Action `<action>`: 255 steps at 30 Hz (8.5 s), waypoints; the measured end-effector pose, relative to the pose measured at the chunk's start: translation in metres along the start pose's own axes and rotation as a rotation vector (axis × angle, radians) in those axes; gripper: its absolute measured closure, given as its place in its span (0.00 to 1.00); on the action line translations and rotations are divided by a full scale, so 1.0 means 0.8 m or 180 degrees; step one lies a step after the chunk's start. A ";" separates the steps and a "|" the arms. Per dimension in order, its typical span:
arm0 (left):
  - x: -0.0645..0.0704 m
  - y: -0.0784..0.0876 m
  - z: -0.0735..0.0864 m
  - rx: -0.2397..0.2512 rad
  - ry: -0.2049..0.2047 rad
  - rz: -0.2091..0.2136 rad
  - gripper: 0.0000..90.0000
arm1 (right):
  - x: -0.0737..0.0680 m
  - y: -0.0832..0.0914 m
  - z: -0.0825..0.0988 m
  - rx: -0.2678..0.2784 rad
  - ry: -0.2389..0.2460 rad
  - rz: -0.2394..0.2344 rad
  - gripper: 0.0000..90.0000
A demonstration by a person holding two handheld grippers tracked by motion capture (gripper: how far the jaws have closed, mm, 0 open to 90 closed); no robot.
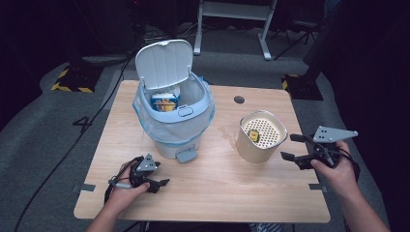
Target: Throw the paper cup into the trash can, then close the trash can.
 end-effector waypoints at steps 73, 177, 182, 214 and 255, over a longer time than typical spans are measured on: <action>-0.023 0.116 -0.063 0.0506 0.0328 0.0023 0.38 | -0.017 -0.070 0.181 -0.0521 -0.0337 0.0280 0.16; -0.102 0.202 -0.302 0.1444 0.0496 -0.0541 0.35 | -0.015 -0.072 0.180 -0.0517 -0.0310 0.0217 0.16; -0.074 0.190 -0.291 0.1297 0.0420 -0.0382 0.47 | -0.015 -0.072 0.180 -0.0518 -0.0310 0.0217 0.16; -0.075 0.113 -0.295 0.0999 0.0473 -0.0678 0.50 | -0.015 -0.072 0.180 -0.0517 -0.0309 0.0217 0.16; -0.074 0.102 -0.297 0.0983 0.0422 -0.0825 0.46 | -0.015 -0.072 0.180 -0.0516 -0.0302 0.0213 0.17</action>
Point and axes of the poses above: each handheld gripper's, and its own axes: y roughly backward along the jaws, z roughly out of its underside, x roughly to its right, the point moved 4 cm from there along -y, roughly forward along the jaws, and after that the axes turned 6 degrees about x, right-handed, at the moved point
